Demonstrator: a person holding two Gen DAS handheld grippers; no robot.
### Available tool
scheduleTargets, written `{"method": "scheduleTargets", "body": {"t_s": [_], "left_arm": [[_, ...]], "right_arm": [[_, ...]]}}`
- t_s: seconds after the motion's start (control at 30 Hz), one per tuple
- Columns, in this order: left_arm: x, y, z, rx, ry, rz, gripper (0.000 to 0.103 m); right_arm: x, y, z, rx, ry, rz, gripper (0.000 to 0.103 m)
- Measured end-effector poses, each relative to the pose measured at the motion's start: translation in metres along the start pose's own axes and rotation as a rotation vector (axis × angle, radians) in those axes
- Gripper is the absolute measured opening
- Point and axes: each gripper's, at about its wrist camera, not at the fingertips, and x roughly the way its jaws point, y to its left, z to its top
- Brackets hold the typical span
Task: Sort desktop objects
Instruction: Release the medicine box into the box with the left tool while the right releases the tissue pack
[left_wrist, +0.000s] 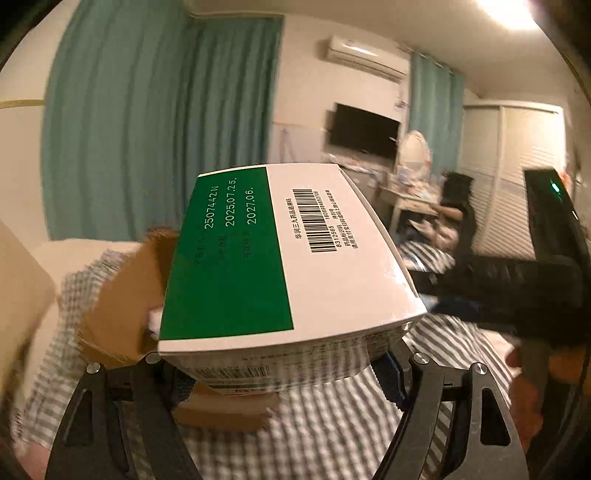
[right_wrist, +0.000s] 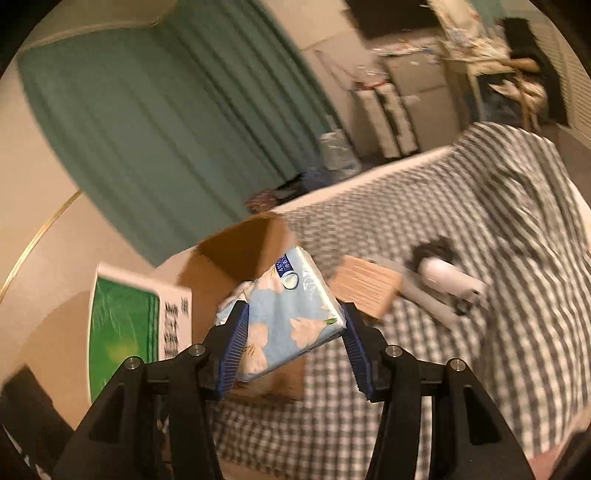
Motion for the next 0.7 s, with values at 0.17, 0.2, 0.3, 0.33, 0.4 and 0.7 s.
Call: {"method": "scheduleTargets", "body": {"t_s": [0.17,0.2,0.3,0.33,0.4,0.7], "left_arm": [[0.034,0.046,0.024,-0.032,0.042,0.13,0.081],[0.044,0.051,0.027,-0.028,0.054,0.149,0.081],[0.062,0.073,0.025,-0.023,0.097,0.169,0.081],[0.068,0.078,0.025,-0.017,0.105,0.177,0.081],[0.074,0.084,0.021,-0.008,0.113,0.191,0.083],[0.069,0.076,-0.003,0.096,0.146,0.21,0.103]], "right_arm": [[0.046,0.046,0.009,-0.063,0.054,0.059,0.051],[0.06,0.057,0.009,-0.087,0.07,0.065,0.051],[0.09,0.077,0.012,-0.117,0.098,0.078,0.051],[0.098,0.081,0.012,-0.118,0.106,0.084,0.052],[0.11,0.086,0.013,-0.118,0.108,0.095,0.053],[0.092,0.065,0.023,-0.14,-0.017,0.04,0.08]]}}
